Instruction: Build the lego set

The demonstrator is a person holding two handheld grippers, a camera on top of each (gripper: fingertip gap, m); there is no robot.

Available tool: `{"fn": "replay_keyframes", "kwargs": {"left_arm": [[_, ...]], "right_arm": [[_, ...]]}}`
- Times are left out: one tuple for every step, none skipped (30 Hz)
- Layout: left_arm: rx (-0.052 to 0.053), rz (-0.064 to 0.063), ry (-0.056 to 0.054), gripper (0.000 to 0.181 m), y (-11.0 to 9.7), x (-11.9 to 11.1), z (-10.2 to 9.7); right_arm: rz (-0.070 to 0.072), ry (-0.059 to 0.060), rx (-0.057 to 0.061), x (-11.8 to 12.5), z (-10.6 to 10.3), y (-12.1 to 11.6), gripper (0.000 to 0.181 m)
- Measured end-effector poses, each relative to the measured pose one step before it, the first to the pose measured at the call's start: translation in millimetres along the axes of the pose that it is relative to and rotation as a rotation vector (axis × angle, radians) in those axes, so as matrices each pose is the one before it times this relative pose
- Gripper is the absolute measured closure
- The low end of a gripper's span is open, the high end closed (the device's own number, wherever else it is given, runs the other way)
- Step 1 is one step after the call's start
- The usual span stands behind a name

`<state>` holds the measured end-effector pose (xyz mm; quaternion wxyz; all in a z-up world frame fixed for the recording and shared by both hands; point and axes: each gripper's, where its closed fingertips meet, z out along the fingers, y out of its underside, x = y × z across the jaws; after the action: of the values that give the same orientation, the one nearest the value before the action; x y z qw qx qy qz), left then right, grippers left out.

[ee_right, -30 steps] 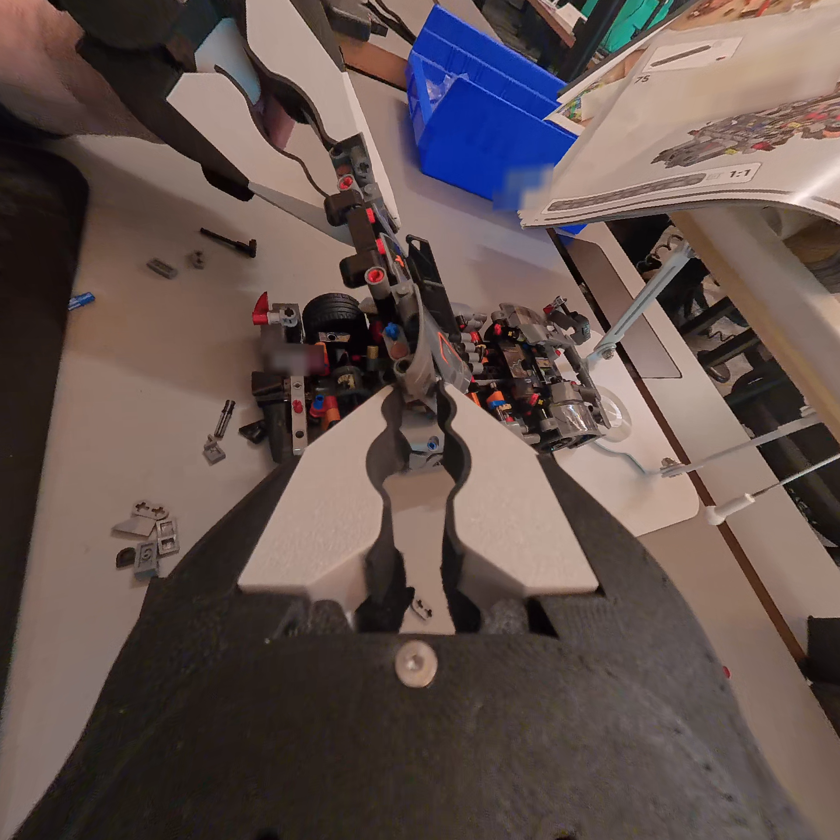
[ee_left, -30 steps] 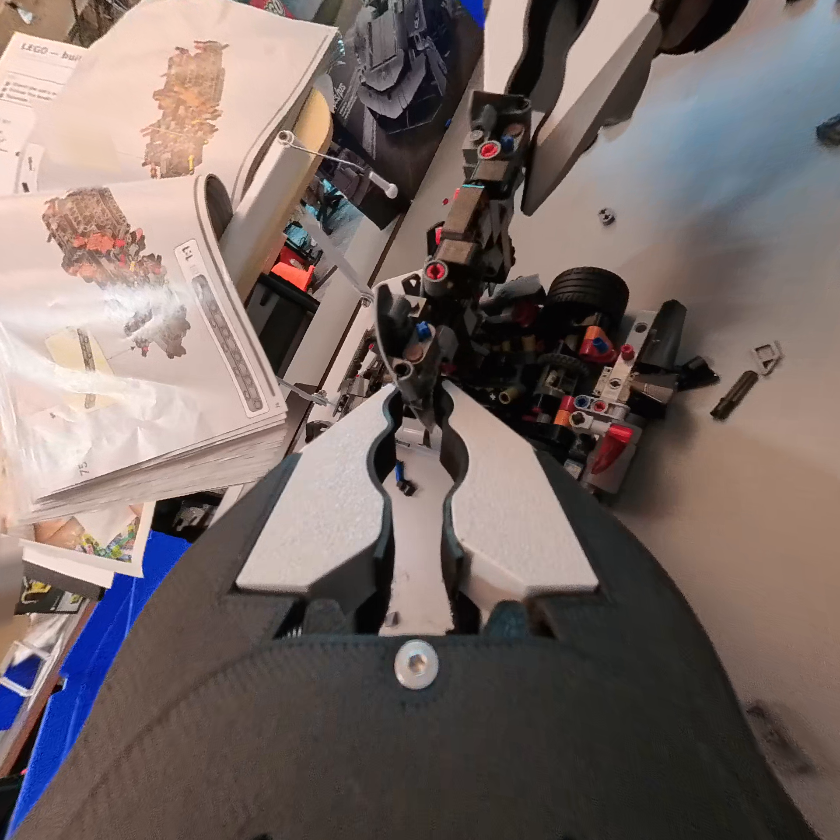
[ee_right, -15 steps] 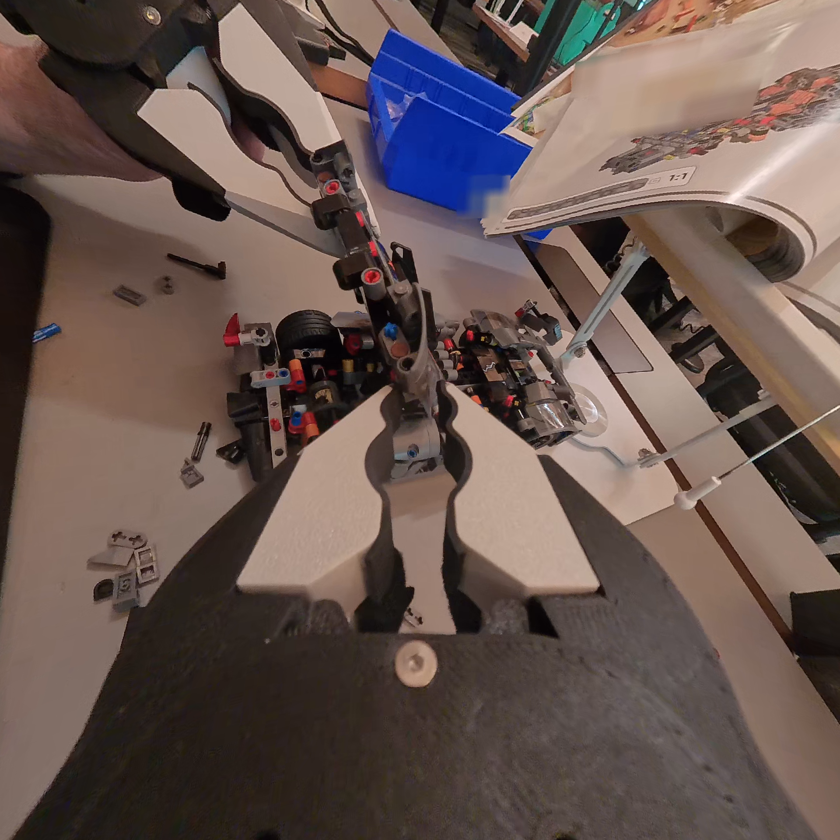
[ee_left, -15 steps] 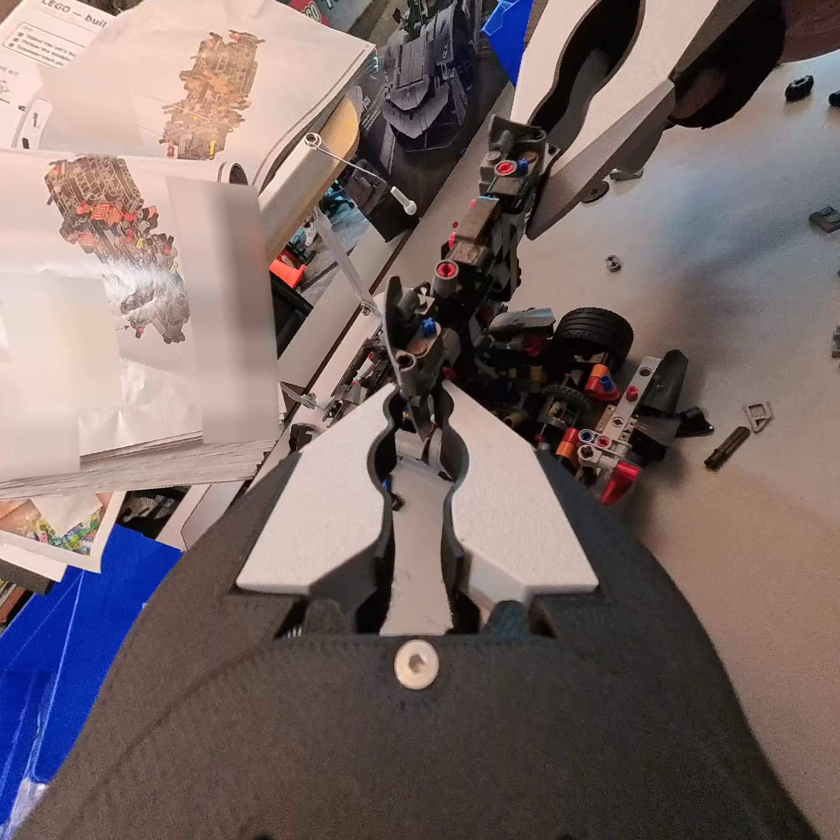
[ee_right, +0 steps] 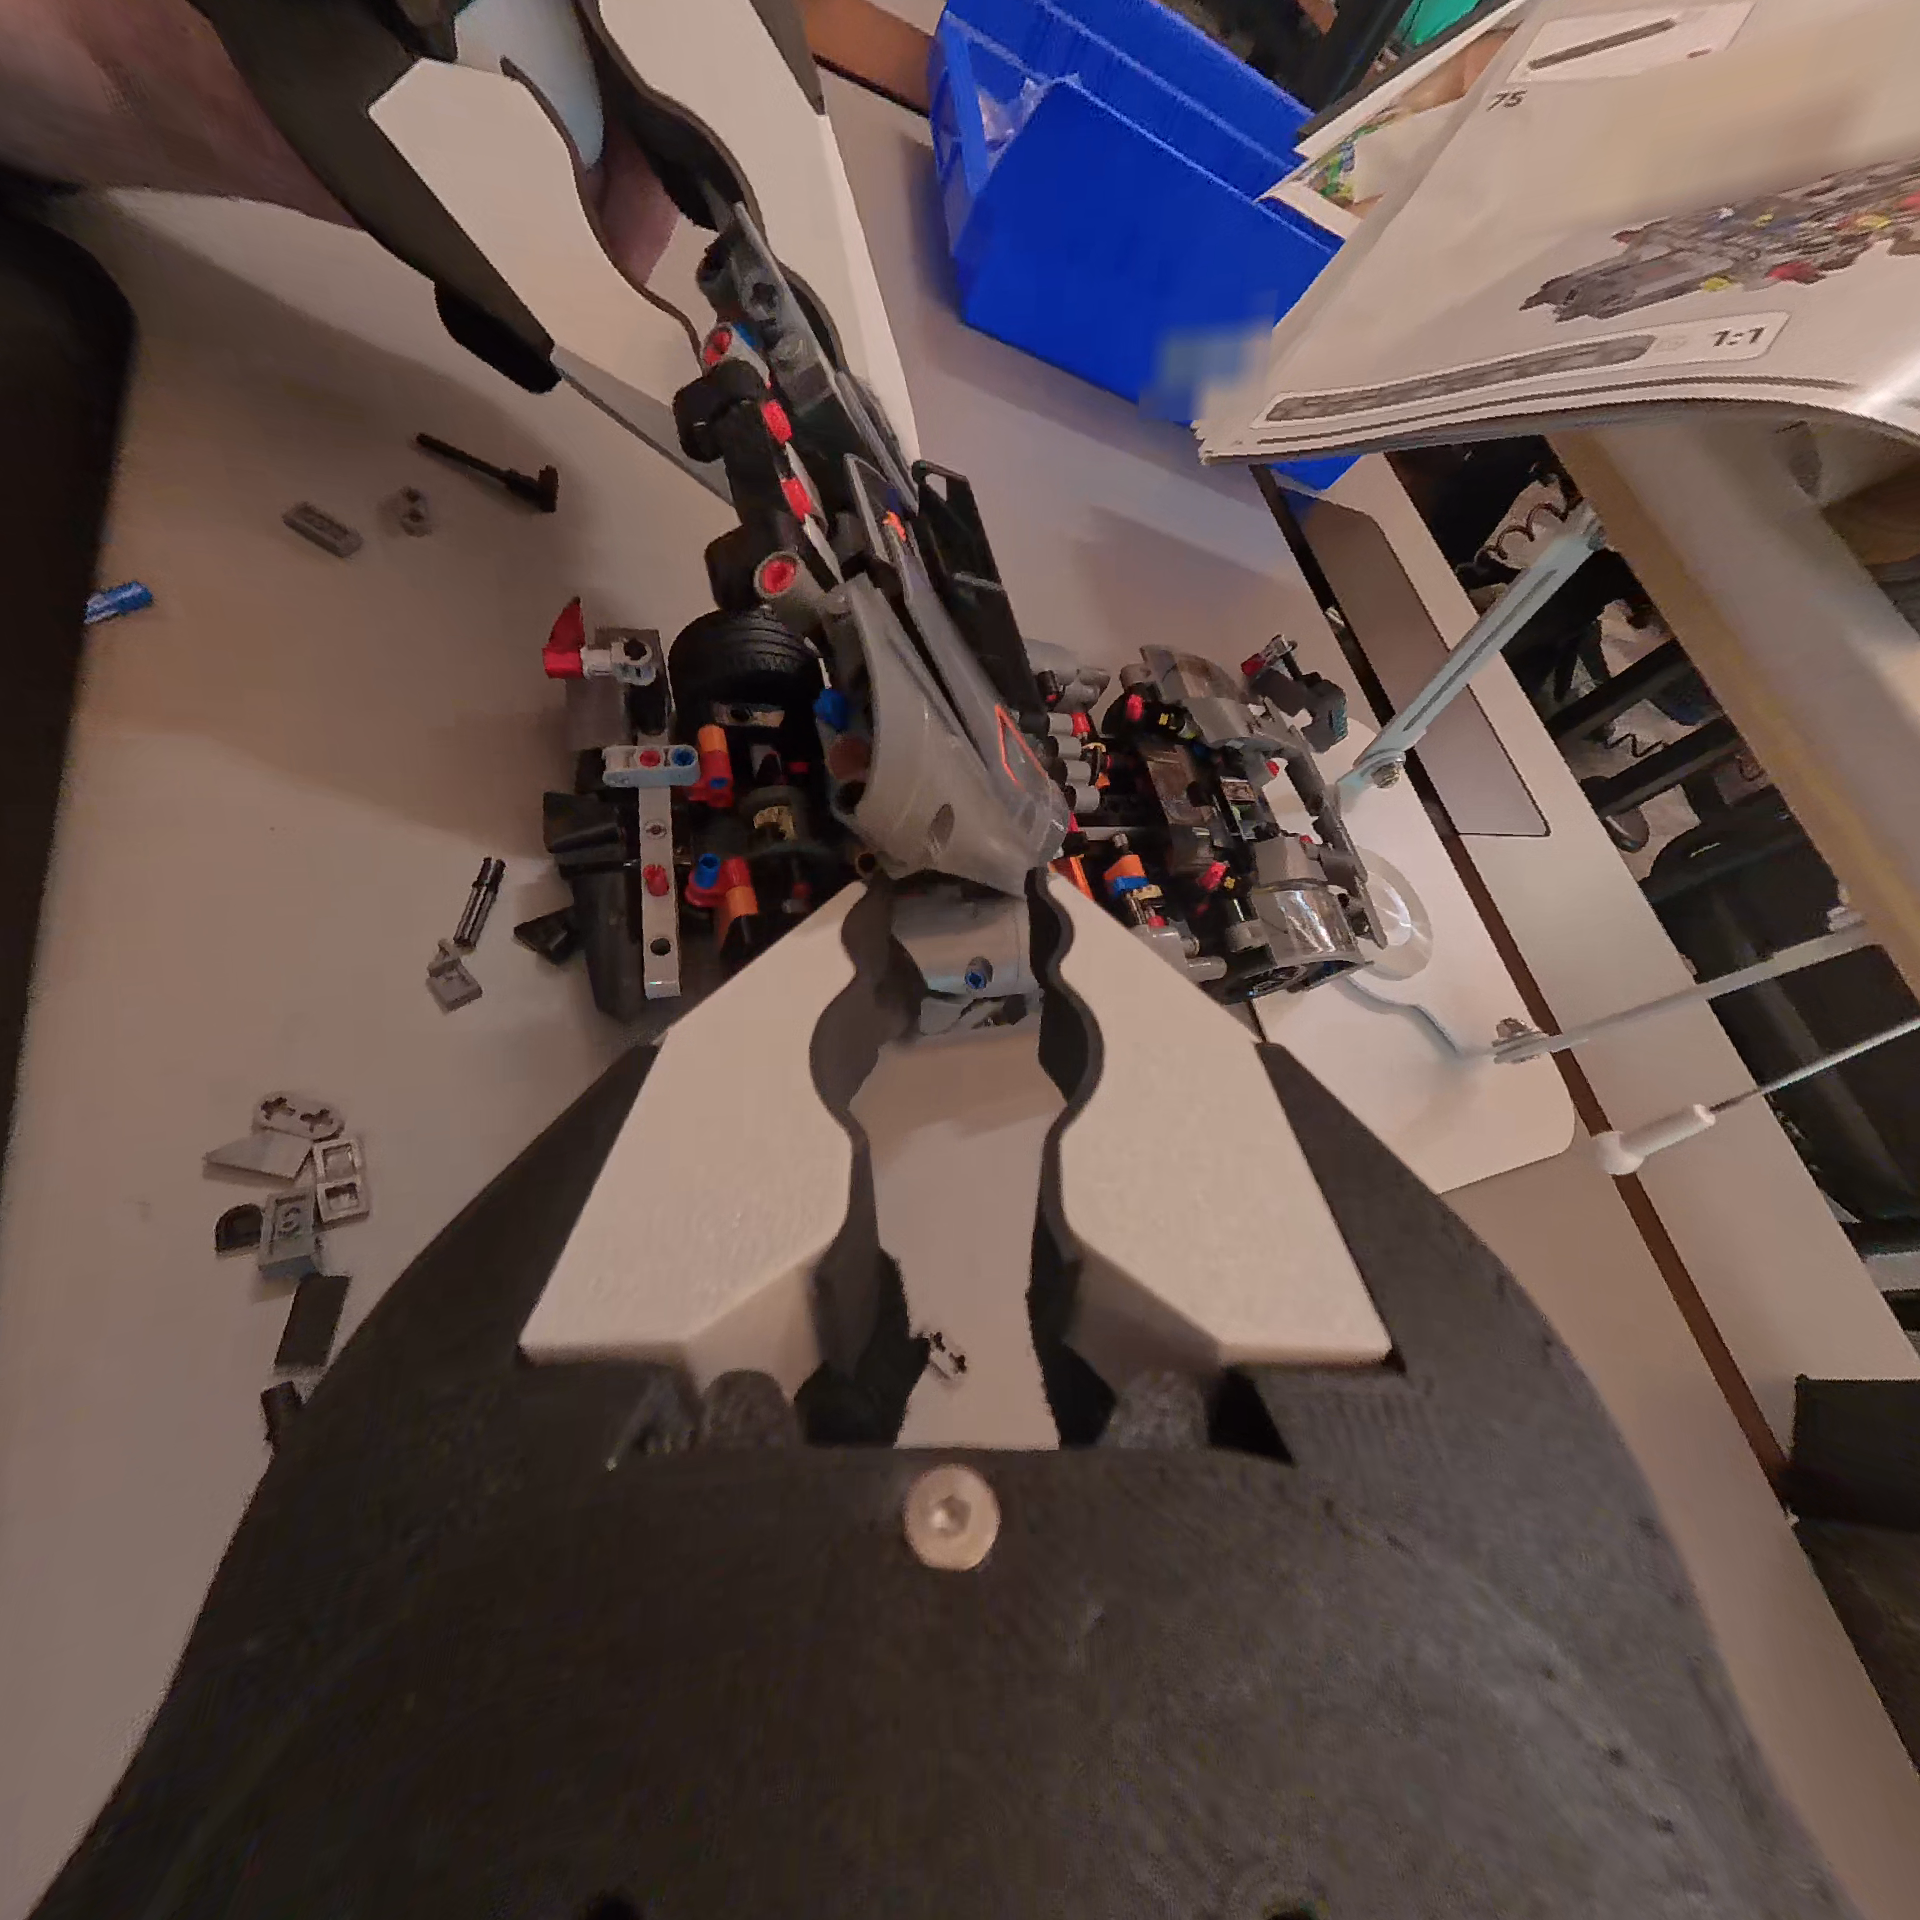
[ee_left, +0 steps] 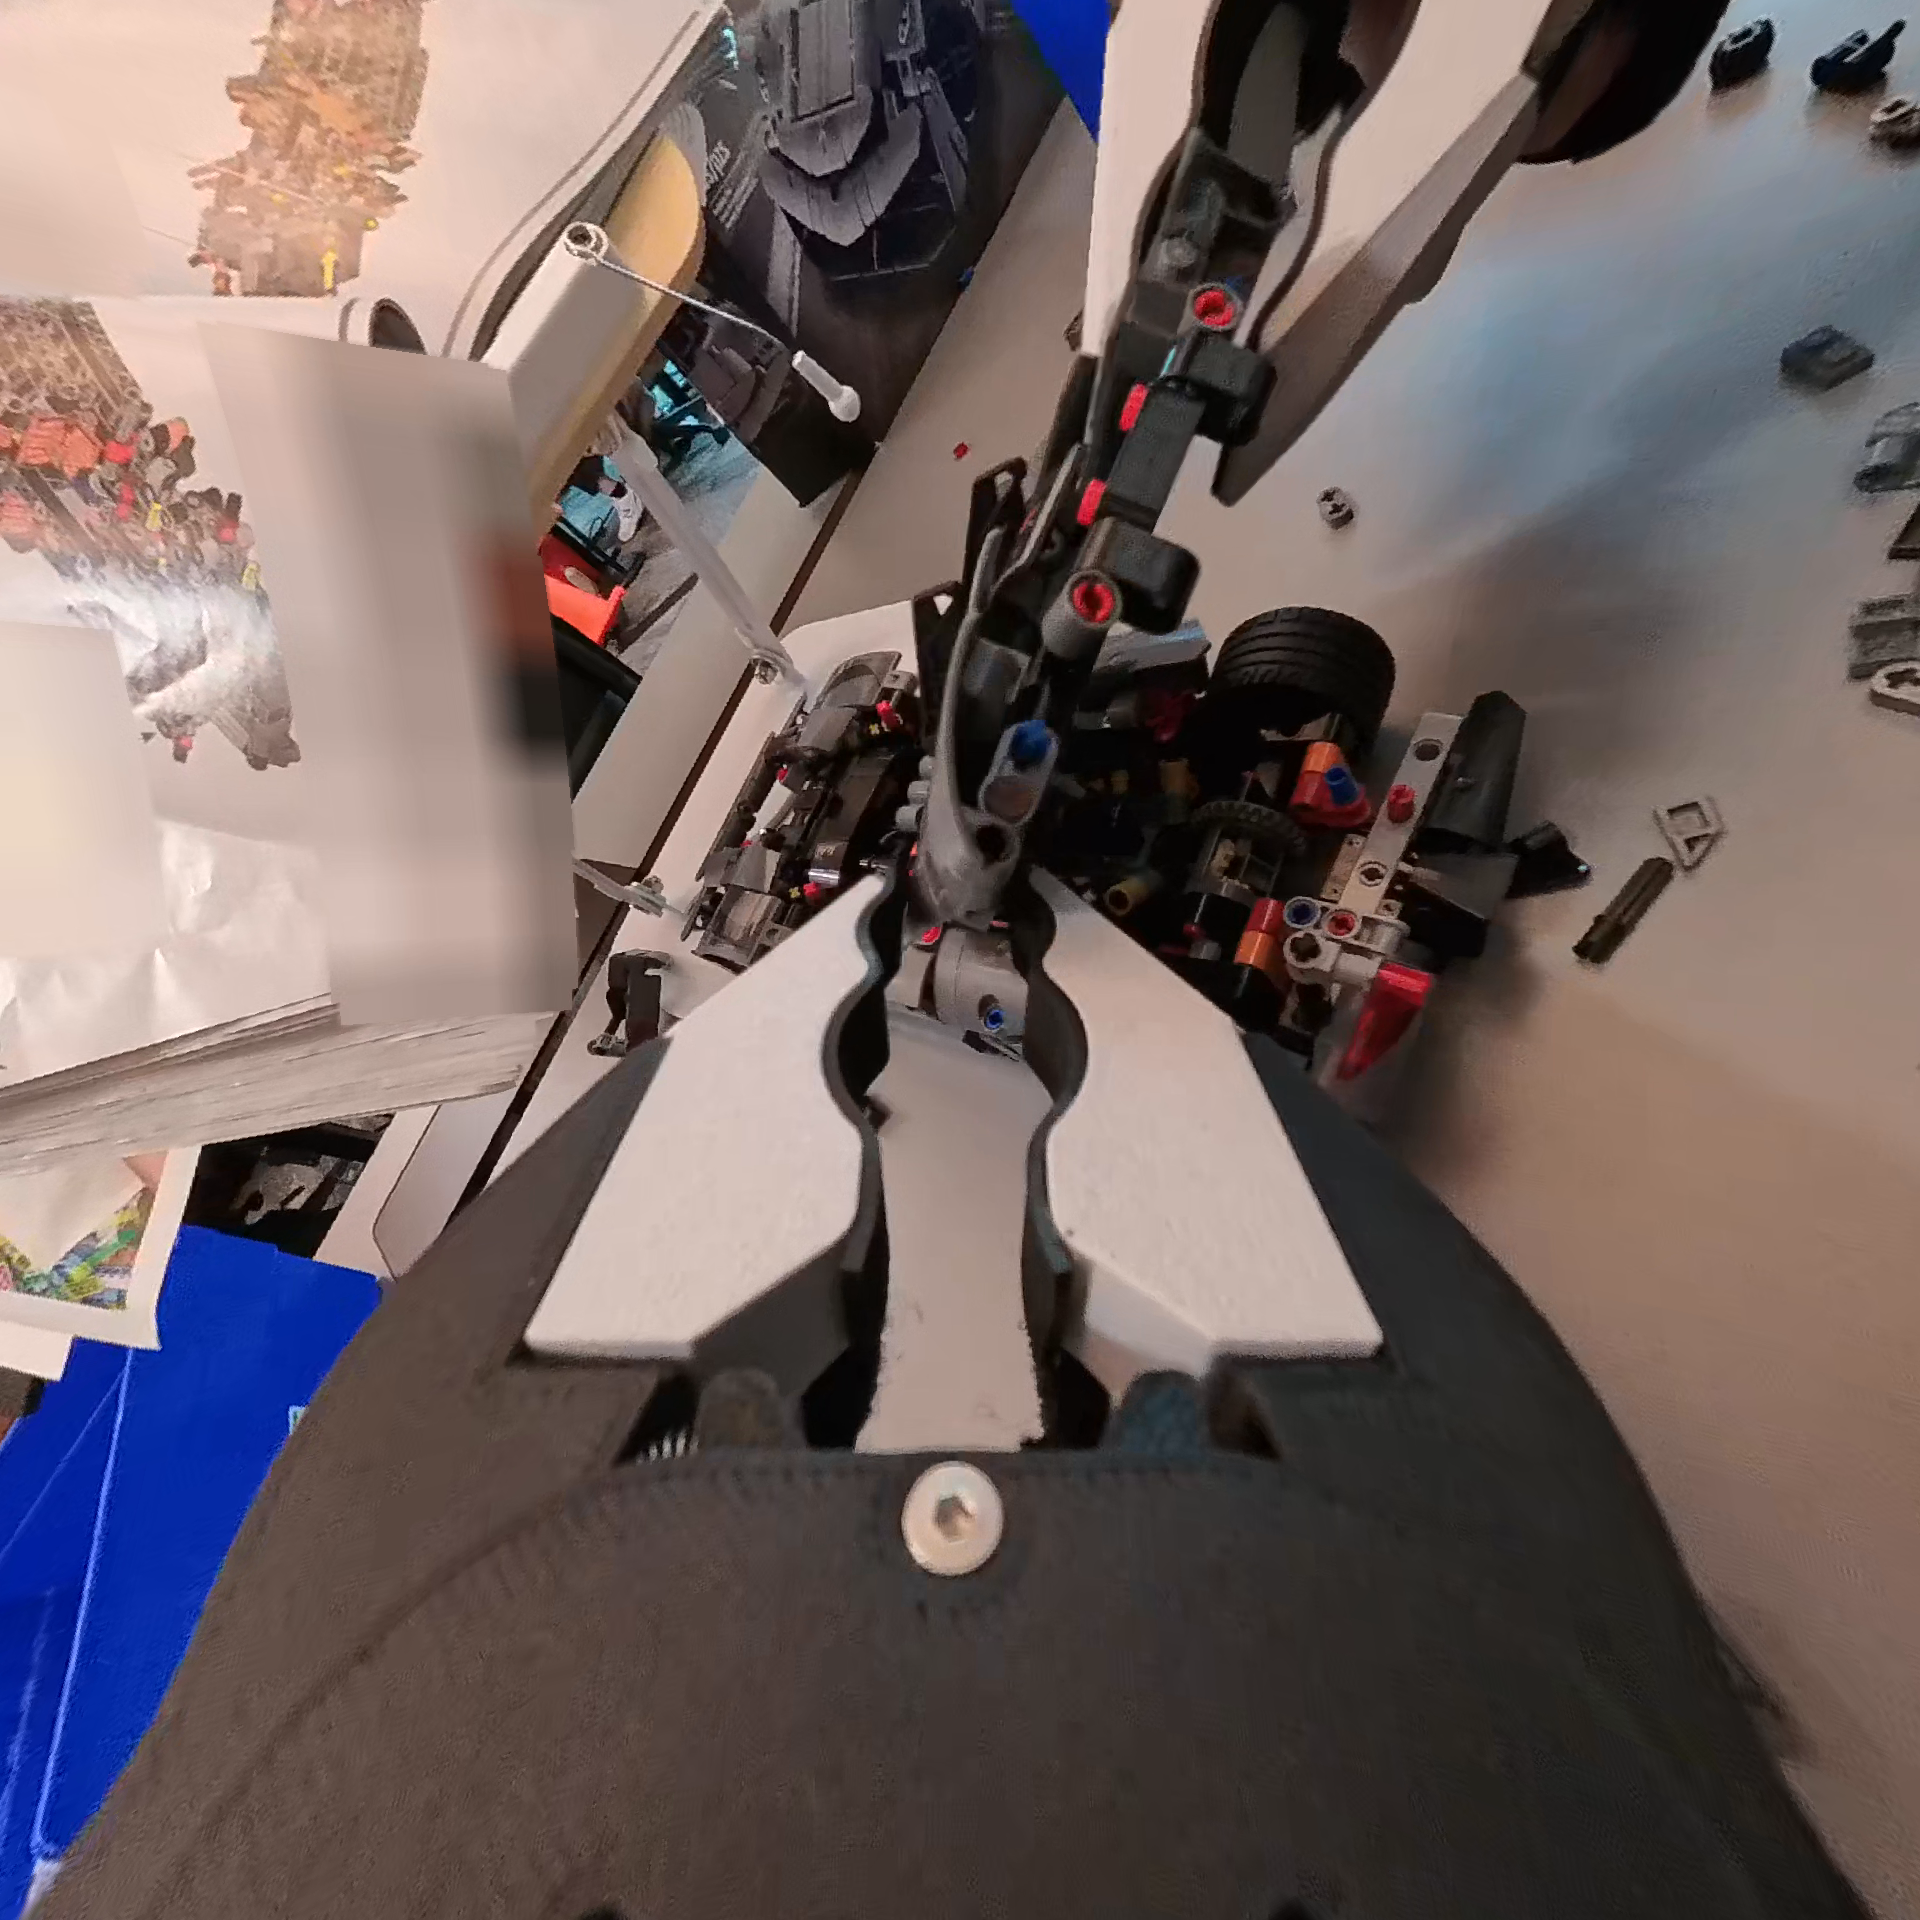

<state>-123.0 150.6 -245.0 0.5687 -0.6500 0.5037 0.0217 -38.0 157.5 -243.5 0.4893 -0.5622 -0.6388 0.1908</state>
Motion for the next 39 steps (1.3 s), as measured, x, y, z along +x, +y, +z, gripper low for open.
{"fn": "replay_keyframes", "kwargs": {"left_arm": [[-0.0071, 0.0034, 0.0025, 0.164, 0.90, 0.52, 0.12], [-0.0075, 0.0048, 0.0025, 0.163, 1.32, 0.55, 0.25], [-0.0061, 0.0038, 0.0022, 0.163, 1.64, 0.32, 0.31], [-0.0134, -0.0034, -0.0009, 0.163, 3.22, -0.67, 0.76], [-0.0201, -0.0089, -0.0058, 0.162, 4.55, -2.07, 0.74], [-0.0156, -0.0133, 0.0045, 0.162, 4.23, -1.03, 0.74], [-0.0091, -0.0167, 0.0120, 0.162, 3.42, -0.16, 0.23], [-0.0108, -0.0173, 0.0151, 0.162, 3.59, 0.12, -0.18], [-0.0196, -0.0182, 0.0170, 0.162, 4.77, 0.37, 0.06], [-0.0309, -0.0206, 0.0128, 0.161, 6.72, -0.65, 0.45], [-0.0296, -0.0180, 0.0192, 0.159, 6.52, 0.18, -0.08], [-0.0103, -0.0137, 0.0212, 0.159, 4.02, 0.88, -0.64], [-0.0056, -0.0153, 0.0277, 0.159, 3.07, 2.45, -0.95], [-0.0065, -0.0104, 0.0132, 0.160, 2.40, 0.96, -1.30], [-0.0004, 0.0025, 0.0196, 0.163, 0.81, 2.83, -1.74], [0.0020, 0.0078, 0.0313, 0.164, -0.08, 5.47, -1.54], [0.0001, 0.0102, 0.0275, 0.165, -0.17, 5.49, -0.97], [-0.0005, 0.0162, 0.0356, 0.165, -0.12, 7.44, -0.40], [-0.0060, 0.0163, 0.0298, 0.167, 0.80, 6.69, 0.53], [-0.0097, 0.0152, 0.0214, 0.168, 1.28, 5.44, 0.92], [-0.0090, 0.0128, 0.0258, 0.170, 1.16, 5.87, 1.48], [-0.0108, 0.0102, 0.0136, 0.170, 1.12, 3.76, 1.52], [-0.0060, 0.0125, 0.0122, 0.171, 0.48, 3.45, 0.87], [0.0004, 0.0075, 0.0168, 0.176, -0.34, 3.71, 0.29], [0.0005, 0.0021, 0.0128, 0.179, -0.09, 2.54, 0.01], [0.0001, 0.0012, 0.0103, 0.180, 0.20, 1.92, -0.20], [0.0027, 0.0014, 0.0175, 0.181, -0.16, 3.10, -0.12], [0.0008, 0.0019, 0.0015, 0.181, 0.08, 0.71, 0.00], [-0.0028, 0.0024, -0.0005, 0.181, 0.43, 0.28, -0.05], [-0.0016, -0.0011, 0.0046, 0.181, 0.26, 0.97, 0.16], [-0.0035, -0.0035, 0.0038, 0.181, 0.71, 0.50, 0.55], [-0.0063, -0.0018, 0.0043, 0.181, 1.39, 0.64, 0.99], [-0.0074, -0.0006, 0.0097, 0.181, 1.54, 1.58, 1.49], [-0.0065, 0.0012, 0.0043, 0.181, 1.23, 0.98, 1.72], [-0.0079, 0.0032, -0.0012, 0.181, 1.11, 0.21, 1.68], [-0.0065, 0.0019, 0.0027, 0.181, 0.92, 0.78, 1.65], [-0.0049, 0.0001, 0.0037, 0.181, 0.89, 0.63, 1.36], [-0.0043, 0.0000, 0.0010, 0.181, 0.85, 0.17, 0.98], [-0.0012, 0.0002, 0.0012, 0.181, 0.17, 0.26, 0.41]], "right_arm": [[-0.0026, -0.0006, -0.0038, -0.30, 0.07, 0.38, 0.157], [0.0006, 0.0006, -0.0049, 0.18, 0.18, 0.71, 0.156], [0.0019, 0.0009, -0.0078, 0.38, 0.35, 1.29, 0.156], [0.0018, 0.0023, -0.0092, 0.72, 0.24, 1.80, 0.155], [0.0020, 0.0038, -0.0074, 1.20, -0.03, 1.80, 0.155], [0.0052, 0.0011, -0.0062, 0.99, -0.26, 1.78, 0.155], [0.0099, -0.0028, -0.0067, 0.90, -0.15, 2.02, 0.155], [0.0141, -0.0044, -0.0098, 0.83, 0.00, 2.68, 0.154], [0.0149, -0.0032, -0.0134, 1.29, 0.13, 3.45, 0.153], [0.0135, -0.0021, -0.0150, 1.43, -0.06, 3.87, 0.153], [0.0152, -0.0072, -0.0167, 0.97, -0.07, 4.26, 0.153], [0.0164, -0.0093, -0.0156, 0.63, -0.09, 4.24, 0.153], [0.0120, -0.0123, -0.0093, -0.14, -0.32, 3.11, 0.153], [0.0072, -0.0267, -0.0063, -2.91, -0.05, 2.24, 0.153], [0.0047, -0.0265, -0.0114, -3.47, 0.44, 2.91, 0.154], [-0.0004, -0.0191, -0.0173, -3.00, 0.83, 3.29, 0.155], [-0.0070, -0.0388, -0.0185, -6.60, 1.23, 3.33, 0.155], [-0.0088, -0.0473, -0.0198, -8.58, 1.67, 3.36, 0.157], [-0.0101, -0.0273, -0.0192, -5.93, 1.88, 2.99, 0.158], [-0.0139, -0.0248, -0.0142, -5.85, 2.04, 1.89, 0.159], [-0.0146, -0.0392, -0.0106, -8.18, 2.13, 1.09, 0.162], [-0.0143, -0.0379, -0.0091, -8.10, 2.44, 0.69, 0.165], [-0.0137, -0.0270, -0.0090, -6.37, 2.55, 0.54, 0.167], [-0.0113, -0.0247, -0.0080, -5.74, 2.66, 0.46, 0.168], [-0.0060, -0.0229, -0.0028, -5.07, 2.60, -0.37, 0.169], [0.0018, -0.0191, 0.0004, -3.78, 2.62, -0.92, 0.169], [0.0052, -0.0125, -0.0021, -2.40, 2.72, -0.58, 0.169], [0.0024, -0.0044, -0.0068, -1.08, 2.84, 0.33, 0.169], [-0.0012, -0.0002, -0.0103, -0.57, 2.91, 1.00, 0.169], [-0.0022, 0.0044, -0.0113, 0.02, 2.85, 1.21, 0.169], [-0.0019, 0.0170, -0.0098, 2.14, 2.18, 0.81, 0.169], [-0.0010, 0.0187, -0.0047, 2.67, 1.22, 0.00, 0.169], [0.0022, 0.0032, 0.0046, 0.61, 0.41, -1.16, 0.169], [0.0077, -0.0048, 0.0098, -0.33, 0.14, -1.65, 0.170], [0.0143, 0.0009, 0.0035, 1.05, 0.12, -0.43, 0.172], [0.0170, 0.0047, -0.0034, 1.95, 0.28, 0.78, 0.172], [0.0128, -0.0028, 0.0014, 0.78, 0.08, 0.17, 0.172], [0.0070, -0.0133, 0.0091, -1.41, -0.16, -0.85, 0.172], [0.0023, -0.0119, 0.0085, -1.78, 0.10, -0.93, 0.171]]}}
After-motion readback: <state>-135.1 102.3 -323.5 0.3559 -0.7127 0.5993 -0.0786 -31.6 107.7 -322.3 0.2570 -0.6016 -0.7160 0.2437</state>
